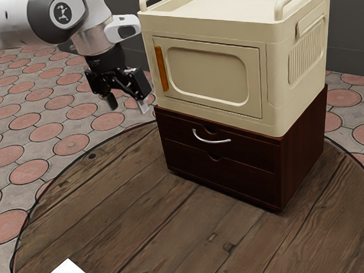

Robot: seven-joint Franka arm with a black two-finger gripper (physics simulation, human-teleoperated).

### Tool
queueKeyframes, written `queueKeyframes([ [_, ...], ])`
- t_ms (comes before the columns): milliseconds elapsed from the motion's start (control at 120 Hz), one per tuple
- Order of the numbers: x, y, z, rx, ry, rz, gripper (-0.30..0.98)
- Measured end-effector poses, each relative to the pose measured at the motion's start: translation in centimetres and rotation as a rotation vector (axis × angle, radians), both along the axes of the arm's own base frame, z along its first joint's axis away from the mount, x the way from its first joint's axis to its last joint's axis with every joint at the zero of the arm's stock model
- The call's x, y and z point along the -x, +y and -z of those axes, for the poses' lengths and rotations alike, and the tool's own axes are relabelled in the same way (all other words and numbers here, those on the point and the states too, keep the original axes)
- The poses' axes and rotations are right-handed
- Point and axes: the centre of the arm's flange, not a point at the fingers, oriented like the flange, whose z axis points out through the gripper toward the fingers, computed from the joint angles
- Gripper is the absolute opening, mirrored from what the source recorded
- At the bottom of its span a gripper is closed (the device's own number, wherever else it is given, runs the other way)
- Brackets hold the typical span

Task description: Pull the drawer handle with one arm to open the drawer

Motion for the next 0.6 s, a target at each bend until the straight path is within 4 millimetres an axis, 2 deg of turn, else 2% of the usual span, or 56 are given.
queueKeyframes([
  [333,0.0,0.0,-0.3,0.000,-0.005,0.015,0.69],
  [358,0.4,-0.1,-2.2,-0.008,-0.040,0.017,0.69],
  [392,1.6,-0.6,-6.4,-0.023,-0.114,0.026,0.69],
  [433,4.8,-1.9,-12.1,-0.040,-0.215,0.065,0.69],
  [467,7.3,-3.2,-15.3,-0.053,-0.273,0.113,0.69],
  [542,12.7,-6.1,-20.4,-0.095,-0.364,0.274,0.69],
  [600,15.2,-8.1,-22.1,-0.134,-0.391,0.442,0.69],
])
